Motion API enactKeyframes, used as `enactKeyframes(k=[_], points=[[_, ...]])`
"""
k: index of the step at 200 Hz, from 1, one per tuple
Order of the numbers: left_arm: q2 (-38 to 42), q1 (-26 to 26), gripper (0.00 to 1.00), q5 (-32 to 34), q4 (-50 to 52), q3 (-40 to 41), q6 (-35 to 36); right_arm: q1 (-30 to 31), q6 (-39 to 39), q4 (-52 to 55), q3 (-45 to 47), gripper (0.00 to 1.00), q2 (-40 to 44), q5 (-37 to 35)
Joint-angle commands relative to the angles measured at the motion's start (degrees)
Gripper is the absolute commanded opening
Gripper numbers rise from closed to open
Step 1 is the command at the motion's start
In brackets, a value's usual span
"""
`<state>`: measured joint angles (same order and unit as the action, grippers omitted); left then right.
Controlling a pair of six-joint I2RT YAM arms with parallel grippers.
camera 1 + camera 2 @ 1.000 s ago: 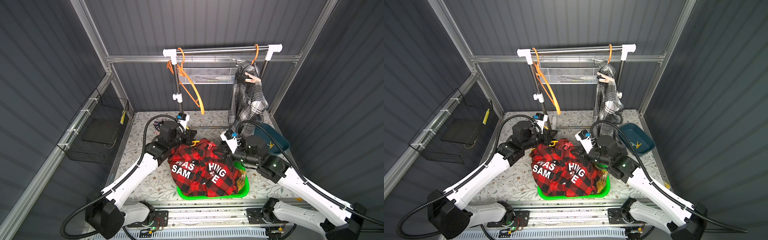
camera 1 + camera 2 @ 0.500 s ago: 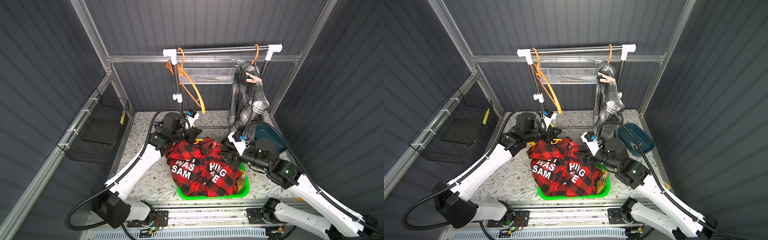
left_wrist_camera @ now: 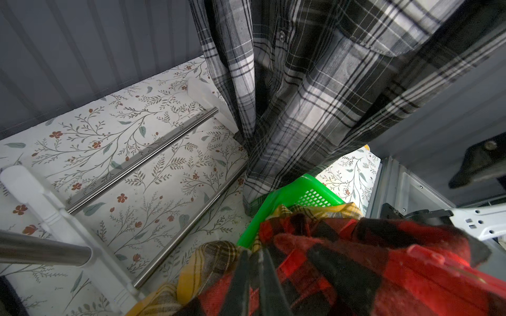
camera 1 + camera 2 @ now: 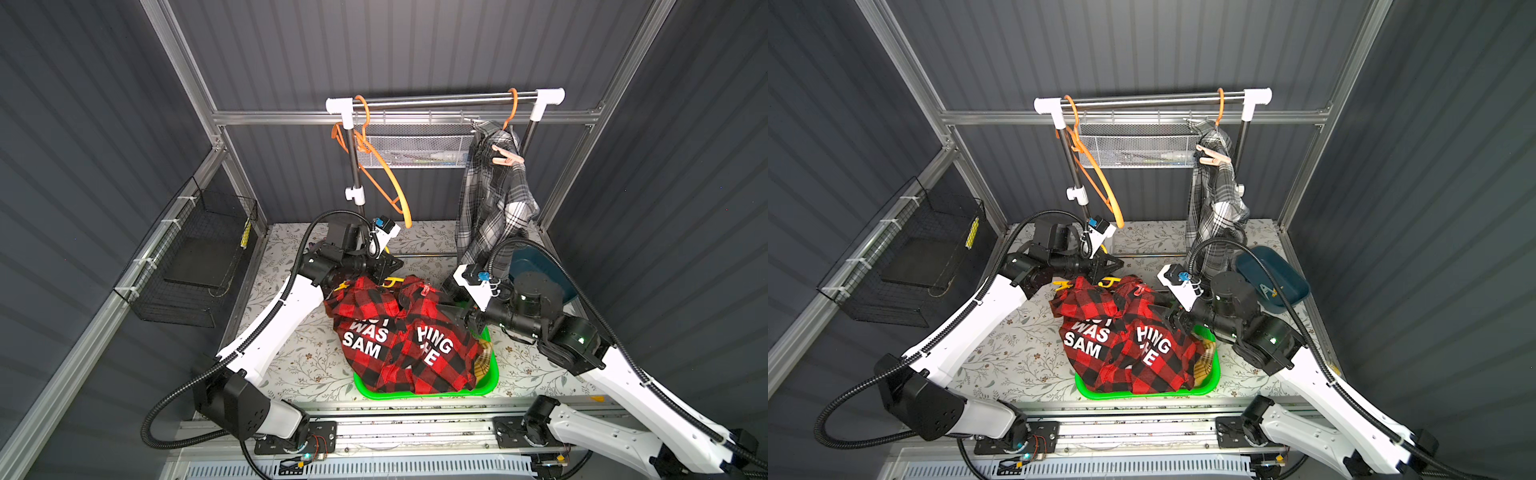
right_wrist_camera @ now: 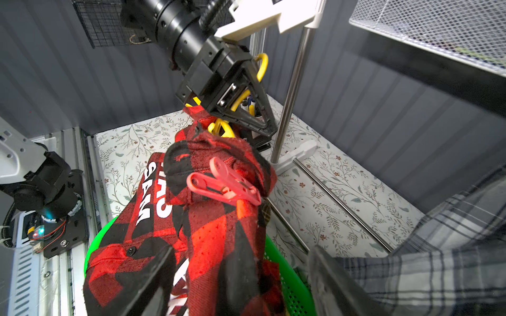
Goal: Remove the clothespins securing long-sleeve shirts to the hanger
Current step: Remove the clamp from the hanger.
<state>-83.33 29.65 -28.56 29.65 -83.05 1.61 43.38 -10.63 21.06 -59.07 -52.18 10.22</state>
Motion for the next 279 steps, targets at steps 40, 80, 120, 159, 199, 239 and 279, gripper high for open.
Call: enactKeyframes(k=[40, 80, 120, 159, 199, 239, 279], points=[[-2.0, -0.5, 0.00, -3.2, 2.8, -3.0, 1.6, 0.6, -3.3, -2.4, -4.2, 0.78, -4.4, -0.2], [-2.6, -0.6, 0.00, -3.7, 3.1, -3.2, 1.7, 0.6, -4.8, -2.9, -6.3, 0.77, -7.2, 0.8], [-2.8, -0.6, 0.00, -4.0, 3.2, -3.3, 1.7, 0.7, -5.4, -3.3, -7.1, 0.76, -9.0, 1.9], [-3.1, -0.7, 0.00, -4.1, 3.3, -3.4, 1.6, 0.8, -5.5, -3.6, -7.9, 0.73, -10.4, 2.2], [-3.2, -0.9, 0.00, -4.2, 3.3, -3.4, 1.6, 1.1, -5.9, -3.3, -9.0, 0.62, -11.6, 2.3], [-3.0, -1.3, 0.00, -4.4, 3.2, -3.3, 1.5, 1.4, -6.0, -2.8, -9.2, 0.46, -13.4, 2.4], [-2.8, -1.8, 0.00, -4.9, 2.9, -3.1, 1.3, 1.4, -6.0, -2.3, -9.3, 0.30, -13.3, 2.1]])
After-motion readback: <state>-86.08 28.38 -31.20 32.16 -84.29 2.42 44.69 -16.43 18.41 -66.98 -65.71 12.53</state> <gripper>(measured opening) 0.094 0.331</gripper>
